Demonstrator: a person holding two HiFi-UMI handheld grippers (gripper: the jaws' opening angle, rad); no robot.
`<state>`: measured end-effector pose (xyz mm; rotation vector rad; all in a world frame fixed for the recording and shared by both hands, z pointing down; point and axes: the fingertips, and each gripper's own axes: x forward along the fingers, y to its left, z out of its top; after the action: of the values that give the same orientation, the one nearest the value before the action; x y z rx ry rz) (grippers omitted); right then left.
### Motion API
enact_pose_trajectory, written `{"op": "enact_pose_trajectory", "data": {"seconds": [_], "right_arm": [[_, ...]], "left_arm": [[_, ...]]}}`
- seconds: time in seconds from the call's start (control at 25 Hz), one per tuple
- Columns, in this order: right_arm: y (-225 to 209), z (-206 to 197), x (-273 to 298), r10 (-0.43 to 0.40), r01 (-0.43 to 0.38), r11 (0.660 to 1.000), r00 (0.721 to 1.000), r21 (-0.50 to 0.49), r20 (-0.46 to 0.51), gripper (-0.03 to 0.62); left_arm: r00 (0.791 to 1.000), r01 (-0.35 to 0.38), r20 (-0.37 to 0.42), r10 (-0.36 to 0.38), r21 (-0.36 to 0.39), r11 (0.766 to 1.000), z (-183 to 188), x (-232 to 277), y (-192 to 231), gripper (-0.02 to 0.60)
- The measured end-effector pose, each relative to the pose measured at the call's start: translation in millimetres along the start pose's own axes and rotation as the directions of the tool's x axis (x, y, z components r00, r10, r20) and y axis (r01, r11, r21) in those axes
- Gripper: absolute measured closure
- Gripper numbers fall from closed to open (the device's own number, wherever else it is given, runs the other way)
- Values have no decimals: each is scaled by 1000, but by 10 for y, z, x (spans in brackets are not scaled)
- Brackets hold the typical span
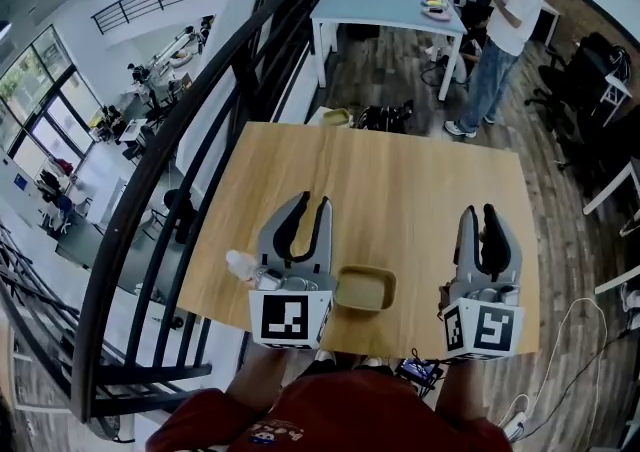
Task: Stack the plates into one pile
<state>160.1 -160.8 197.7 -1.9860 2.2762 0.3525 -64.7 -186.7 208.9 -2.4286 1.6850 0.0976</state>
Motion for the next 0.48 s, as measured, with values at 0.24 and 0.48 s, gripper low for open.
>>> {"op": "enact_pose_trajectory", "data": {"seconds": [0.24, 0.48], "right_arm": [[26, 11, 13, 29, -30, 997, 999, 74, 16, 548], [45, -40, 27, 33, -36, 996, 999, 86, 41, 585]], "left_arm": [[1000, -4, 9, 4, -11, 1000, 34, -12, 14, 568], [1000, 21, 8, -21, -30, 999, -5, -24, -20, 575]]}}
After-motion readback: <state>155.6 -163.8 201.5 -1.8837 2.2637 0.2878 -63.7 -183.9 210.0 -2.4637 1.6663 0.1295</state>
